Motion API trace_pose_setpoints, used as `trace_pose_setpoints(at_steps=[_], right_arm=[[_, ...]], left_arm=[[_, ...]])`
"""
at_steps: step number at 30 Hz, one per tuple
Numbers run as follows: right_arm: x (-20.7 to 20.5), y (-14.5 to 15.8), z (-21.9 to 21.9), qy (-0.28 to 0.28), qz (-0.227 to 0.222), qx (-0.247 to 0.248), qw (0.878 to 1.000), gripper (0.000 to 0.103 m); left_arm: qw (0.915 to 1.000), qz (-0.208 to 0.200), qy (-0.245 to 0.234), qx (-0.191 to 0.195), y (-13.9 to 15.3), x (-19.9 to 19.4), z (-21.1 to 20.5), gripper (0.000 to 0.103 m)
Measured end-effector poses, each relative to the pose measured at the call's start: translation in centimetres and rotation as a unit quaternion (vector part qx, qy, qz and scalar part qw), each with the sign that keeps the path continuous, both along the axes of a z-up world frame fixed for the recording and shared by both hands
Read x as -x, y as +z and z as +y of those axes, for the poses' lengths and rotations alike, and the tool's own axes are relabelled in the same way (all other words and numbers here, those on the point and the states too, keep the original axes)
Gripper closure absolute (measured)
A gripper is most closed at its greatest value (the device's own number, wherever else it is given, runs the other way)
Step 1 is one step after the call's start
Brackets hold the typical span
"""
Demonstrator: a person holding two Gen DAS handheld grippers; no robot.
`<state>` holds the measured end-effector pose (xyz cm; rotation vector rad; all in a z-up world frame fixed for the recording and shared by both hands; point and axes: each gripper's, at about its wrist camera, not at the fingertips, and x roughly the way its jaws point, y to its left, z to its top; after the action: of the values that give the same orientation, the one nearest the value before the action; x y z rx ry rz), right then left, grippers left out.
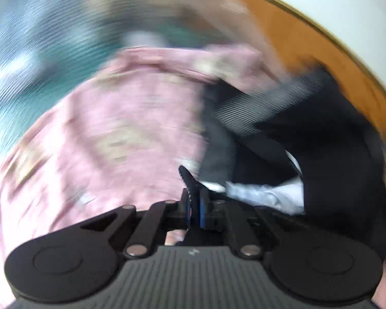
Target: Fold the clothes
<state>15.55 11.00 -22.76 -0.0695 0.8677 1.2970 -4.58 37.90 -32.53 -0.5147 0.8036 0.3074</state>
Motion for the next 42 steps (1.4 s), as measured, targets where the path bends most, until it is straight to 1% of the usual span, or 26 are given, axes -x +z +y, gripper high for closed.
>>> trace_pose_setpoints(at_steps=[1, 2, 3, 5, 7, 10, 12, 15, 16, 19, 22, 23, 24, 26, 27, 28, 29, 30, 32, 35, 36, 37, 38, 39, 40, 42], right_arm=[[0.9, -0.2, 0.5, 0.009, 0.009, -0.005, 1.000, 0.097], [1.8, -1.0, 0.9, 0.015, 0.013, 0.006, 1.000, 0.091], [2.7, -1.8, 1.3, 0.020, 0.017, 0.018, 1.000, 0.075], [4.3, -3.3, 1.9, 0.029, 0.024, 0.039, 0.999, 0.059], [4.6, -3.9, 0.1, 0.006, 0.041, 0.044, 0.998, 0.059], [4.2, -3.3, -5.8, -0.042, 0.066, 0.031, 0.996, 0.055], [3.6, -3.2, -10.0, -0.079, 0.068, 0.037, 0.994, 0.055], [2.4, -4.1, -16.7, -0.171, 0.063, 0.070, 0.981, 0.055], [1.8, -4.7, -18.5, -0.201, 0.060, 0.080, 0.975, 0.054], [0.6, -6.9, -22.7, -0.285, 0.058, 0.140, 0.947, 0.050], [-0.2, -10.0, -23.9, -0.312, 0.037, 0.217, 0.924, 0.047], [0.0, -10.3, -24.2, -0.311, 0.027, 0.215, 0.925, 0.047], [0.1, -10.6, -24.4, -0.310, 0.018, 0.214, 0.926, 0.044], [0.4, -10.5, -25.4, -0.313, 0.008, 0.210, 0.926, 0.045], [0.6, -10.4, -26.2, -0.326, 0.005, 0.206, 0.923, 0.043], [0.7, -10.1, -27.3, -0.349, 0.004, 0.209, 0.913, 0.042], [0.8, -9.7, -28.7, -0.376, 0.008, 0.210, 0.902, 0.043], [1.0, -9.0, -29.8, -0.389, 0.013, 0.189, 0.901, 0.046], [1.8, -7.1, -32.6, -0.409, 0.012, 0.124, 0.904, 0.047], [0.6, -7.0, -35.2, -0.449, -0.005, 0.139, 0.882, 0.048], [-0.2, -7.9, -36.2, -0.462, -0.003, 0.155, 0.874, 0.051], [-0.8, -8.6, -37.1, -0.464, -0.004, 0.164, 0.871, 0.055], [-1.4, -9.4, -38.1, -0.466, -0.005, 0.173, 0.868, 0.064], [-2.0, -10.1, -39.0, -0.468, -0.006, 0.182, 0.865, 0.068], [-2.6, -10.9, -39.9, -0.470, -0.006, 0.191, 0.862, 0.076], [-3.3, -11.4, -41.4, -0.473, 0.000, 0.208, 0.856, 0.075]], left_arm=[[0.9996, 0.002, 0.023, 0.016, -0.3, 0.2, 0.3, 0.090], [0.9985, 0.006, 0.047, 0.027, -0.5, 0.6, 0.6, 0.078], [0.9969, 0.012, 0.073, 0.029, -0.6, 1.1, 0.9, 0.062], [0.9915, 0.026, 0.124, 0.033, -0.7, 2.2, 1.4, 0.049], [0.9893, 0.024, 0.131, 0.060, -0.3, 2.8, 1.2, 0.044], [0.9868, 0.011, 0.115, 0.113, 0.4, 3.5, 0.5, 0.042], [0.9834, 0.003, 0.104, 0.149, 0.9, 3.9, 0.0, 0.036], [0.9782, -0.001, 0.083, 0.191, 1.3, 4.0, -1.2, 0.027], [0.9814, 0.015, 0.076, 0.176, 0.8, 3.2, -2.2, 0.028], [0.9869, 0.069, 0.098, 0.109, -0.8, 1.6, -3.3, 0.035], [0.9883, 0.076, 0.095, 0.091, -1.1, 1.3, -2.7, 0.037], [0.9886, 0.092, 0.094, 0.073, -1.0, 1.2, -2.5, 0.036], [0.9877, 0.106, 0.099, 0.057, -1.1, 1.3, -2.2, 0.026], [0.9883, 0.109, 0.091, 0.055, -1.2, 1.8, -1.6, 0.025], [0.9899, 0.101, 0.085, 0.051, -0.5, 2.1, -1.6, 0.025], [0.9914, 0.094, 0.079, 0.047, 0.2, 2.5, -1.7, 0.026], [0.9927, 0.087, 0.072, 0.042, 0.9, 2.8, -1.7, 0.032], [0.9945, 0.075, 0.063, 0.036, 1.8, 3.2, -2.1, 0.031], [0.9981, 0.049, 0.033, 0.016, 3.5, 3.4, -3.7, 0.027], [0.9992, 0.037, -0.013, -0.003, 3.7, 2.0, -5.6, 0.015], [0.9986, 0.044, -0.027, -0.009, 2.9, 1.2, -6.1, 0.015], [0.9974, 0.063, -0.030, -0.018, 2.0, 0.6, -6.2, 0.017], [0.9944, 0.099, -0.016, -0.033, 0.8, 0.2, -6.1, 0.025], [0.9897, 0.135, -0.003, -0.048, -0.4, -0.2, -5.9, 0.027], [0.9870, 0.152, 0.011, -0.052, -1.0, -0.2, -5.5, 0.021], [0.9890, 0.138, 0.043, -0.031, -0.4, 1.3, -4.6, 0.020]])
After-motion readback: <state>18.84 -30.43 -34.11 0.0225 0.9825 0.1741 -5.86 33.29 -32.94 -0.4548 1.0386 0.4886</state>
